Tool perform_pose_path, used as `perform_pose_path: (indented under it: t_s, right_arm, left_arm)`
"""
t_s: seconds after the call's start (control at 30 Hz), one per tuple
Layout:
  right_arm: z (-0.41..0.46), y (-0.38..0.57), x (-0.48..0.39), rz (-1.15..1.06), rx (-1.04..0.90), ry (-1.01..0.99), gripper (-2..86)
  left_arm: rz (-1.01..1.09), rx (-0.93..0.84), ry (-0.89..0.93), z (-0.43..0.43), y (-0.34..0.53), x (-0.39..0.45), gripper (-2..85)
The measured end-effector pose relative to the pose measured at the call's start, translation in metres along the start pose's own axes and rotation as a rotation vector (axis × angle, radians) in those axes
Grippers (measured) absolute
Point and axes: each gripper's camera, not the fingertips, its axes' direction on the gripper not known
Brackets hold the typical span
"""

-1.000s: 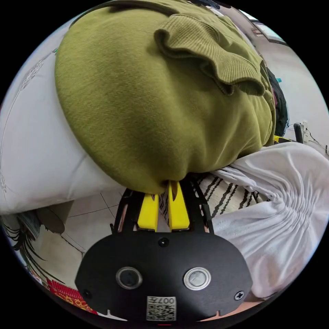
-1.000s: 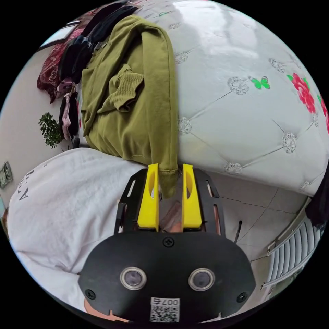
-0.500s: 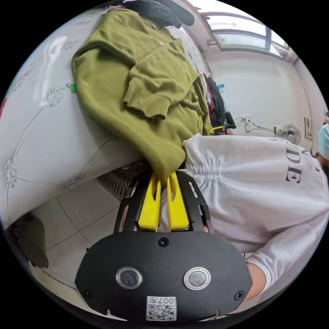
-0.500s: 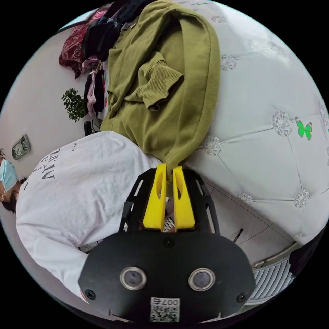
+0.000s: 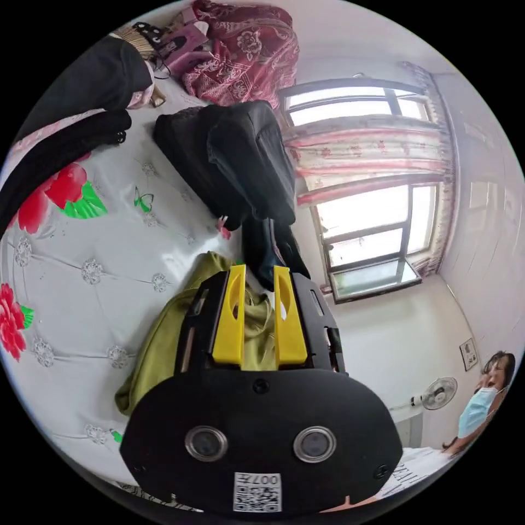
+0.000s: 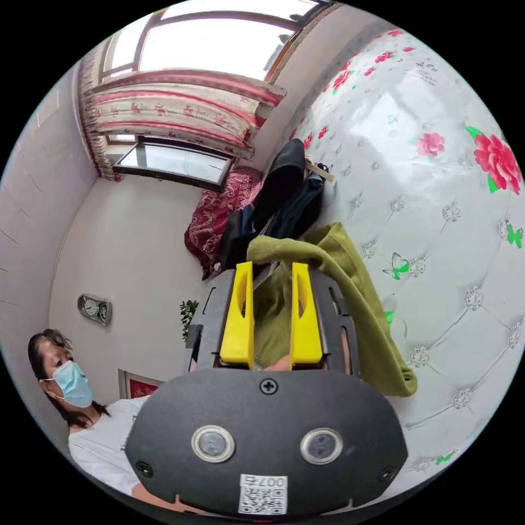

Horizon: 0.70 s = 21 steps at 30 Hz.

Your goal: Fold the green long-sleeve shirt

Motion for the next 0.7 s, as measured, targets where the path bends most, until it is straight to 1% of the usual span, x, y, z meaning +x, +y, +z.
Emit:
perform_pose_path:
  t_s: [0.03,0.07,0.1,0.13,0.17,0.27,0.3,0.4,0.5,0.6,0.63,0.67,0.7]
  right_arm:
    - [0.008,0.004,-0.001,-0.006,-0.017,0.038,5.4]
    - [0.022,0.016,0.000,-0.017,-0.062,0.094,5.8]
    - [0.033,0.030,0.003,-0.030,-0.110,0.142,6.0]
    - [0.037,0.037,0.005,-0.038,-0.128,0.173,6.2]
    - [0.042,0.050,0.008,-0.062,-0.155,0.254,6.4]
    - [0.047,0.064,0.012,-0.112,-0.169,0.472,7.1]
    - [0.048,0.062,0.011,-0.130,-0.157,0.522,7.4]
    - [0.059,0.045,0.010,-0.142,-0.167,0.576,7.9]
    - [0.081,0.030,0.021,-0.121,-0.206,0.625,8.1]
    - [0.106,0.023,0.042,-0.076,-0.265,0.672,7.1]
    - [0.111,0.023,0.047,-0.067,-0.286,0.674,6.6]
    - [0.122,0.024,0.057,-0.047,-0.345,0.678,5.6]
    - [0.126,0.025,0.058,-0.043,-0.347,0.734,3.9]
  left_arm:
    - [0.055,-0.059,-0.059,0.009,0.010,0.005,7.0]
    - [0.137,-0.172,-0.123,0.021,0.022,0.009,7.2]
    - [0.174,-0.231,-0.167,0.026,0.029,0.009,7.3]
    - [0.246,-0.327,-0.273,0.036,0.045,0.007,7.5]
    - [0.310,-0.390,-0.369,0.042,0.059,0.005,7.7]
    - [0.383,-0.446,-0.505,0.052,0.073,-0.001,9.0]
    - [0.391,-0.446,-0.512,0.055,0.073,0.000,9.5]
    - [0.437,-0.433,-0.530,0.077,0.067,0.009,11.9]
    - [0.445,-0.474,-0.528,0.117,0.064,0.011,13.0]
    - [0.430,-0.550,-0.598,0.159,0.070,0.002,11.6]
    - [0.414,-0.587,-0.645,0.172,0.074,-0.003,9.9]
    - [0.427,-0.603,-0.656,0.178,0.078,-0.001,7.6]
    - [0.435,-0.603,-0.653,0.179,0.080,0.001,7.0]
